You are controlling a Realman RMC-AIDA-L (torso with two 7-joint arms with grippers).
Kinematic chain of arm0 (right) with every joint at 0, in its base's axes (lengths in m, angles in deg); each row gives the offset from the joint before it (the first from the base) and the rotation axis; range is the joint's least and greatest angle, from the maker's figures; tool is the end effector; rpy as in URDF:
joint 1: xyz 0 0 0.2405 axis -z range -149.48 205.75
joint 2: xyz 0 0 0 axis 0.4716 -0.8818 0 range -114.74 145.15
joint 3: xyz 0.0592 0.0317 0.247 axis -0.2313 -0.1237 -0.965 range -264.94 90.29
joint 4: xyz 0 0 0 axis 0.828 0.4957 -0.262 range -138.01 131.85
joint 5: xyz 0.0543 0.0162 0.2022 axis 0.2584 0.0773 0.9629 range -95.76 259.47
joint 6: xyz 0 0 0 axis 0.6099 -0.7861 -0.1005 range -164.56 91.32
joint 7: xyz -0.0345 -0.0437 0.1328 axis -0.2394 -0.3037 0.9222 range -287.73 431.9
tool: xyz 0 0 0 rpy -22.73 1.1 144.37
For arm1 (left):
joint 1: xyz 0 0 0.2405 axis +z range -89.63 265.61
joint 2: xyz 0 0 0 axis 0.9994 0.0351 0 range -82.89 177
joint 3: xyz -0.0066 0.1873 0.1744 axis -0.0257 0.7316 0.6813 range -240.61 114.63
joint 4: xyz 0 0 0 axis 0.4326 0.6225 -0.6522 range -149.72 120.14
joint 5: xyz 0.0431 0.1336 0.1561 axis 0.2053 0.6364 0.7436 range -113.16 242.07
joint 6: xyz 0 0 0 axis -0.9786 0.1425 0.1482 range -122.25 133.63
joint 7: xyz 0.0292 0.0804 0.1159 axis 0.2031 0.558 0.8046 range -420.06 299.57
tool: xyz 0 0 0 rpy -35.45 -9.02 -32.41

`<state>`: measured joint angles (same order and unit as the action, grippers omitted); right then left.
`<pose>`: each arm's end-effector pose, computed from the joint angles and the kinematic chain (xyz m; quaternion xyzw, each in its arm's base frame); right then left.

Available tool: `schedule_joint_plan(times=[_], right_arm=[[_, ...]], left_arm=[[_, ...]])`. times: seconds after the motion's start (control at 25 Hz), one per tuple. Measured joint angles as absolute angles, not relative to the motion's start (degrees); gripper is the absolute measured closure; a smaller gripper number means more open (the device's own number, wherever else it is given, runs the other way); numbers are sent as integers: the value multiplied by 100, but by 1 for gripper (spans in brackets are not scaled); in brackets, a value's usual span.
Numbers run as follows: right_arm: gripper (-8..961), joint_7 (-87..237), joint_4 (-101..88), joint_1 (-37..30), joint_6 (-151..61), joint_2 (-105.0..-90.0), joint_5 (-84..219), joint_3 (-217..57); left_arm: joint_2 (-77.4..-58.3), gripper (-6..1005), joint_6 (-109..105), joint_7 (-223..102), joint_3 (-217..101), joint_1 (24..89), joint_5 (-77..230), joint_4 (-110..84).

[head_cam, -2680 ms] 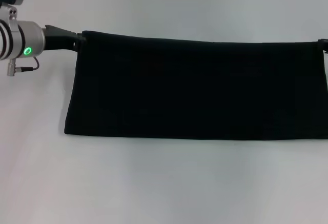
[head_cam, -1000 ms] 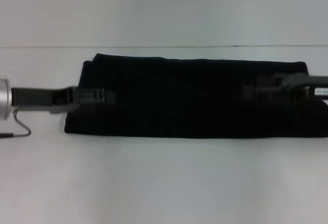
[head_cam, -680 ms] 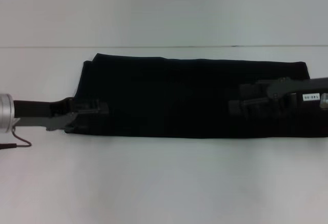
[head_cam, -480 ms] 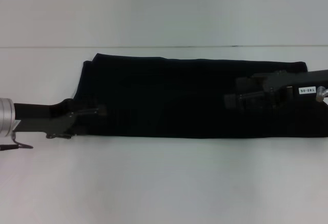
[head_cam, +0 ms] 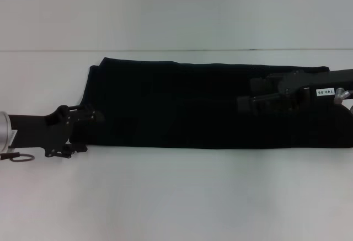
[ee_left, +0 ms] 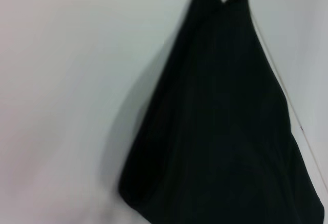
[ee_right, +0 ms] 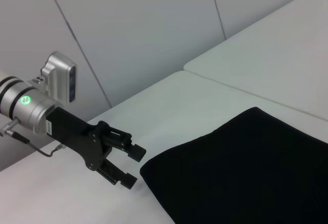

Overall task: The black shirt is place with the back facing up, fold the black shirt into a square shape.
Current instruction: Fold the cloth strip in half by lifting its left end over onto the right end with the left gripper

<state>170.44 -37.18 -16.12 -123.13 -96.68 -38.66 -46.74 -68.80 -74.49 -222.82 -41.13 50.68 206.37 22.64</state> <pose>0.2149 0.3972 0.0313 -0.9400 0.2724 0.1805 0.0981 -0.3097 0.3634 0.0337 -0.5438 -0.8076 -0.1986 0.1118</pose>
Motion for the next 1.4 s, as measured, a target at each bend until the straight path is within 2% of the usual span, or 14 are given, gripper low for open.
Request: schedule_joint_plan(times=[1.4], right_arm=[[31,17061,-3727,-1616,-12223,-9703,-3836,-4696]], left_arm=[[-6887,62,-6452,-22153,-4111,5088,20673,1892]])
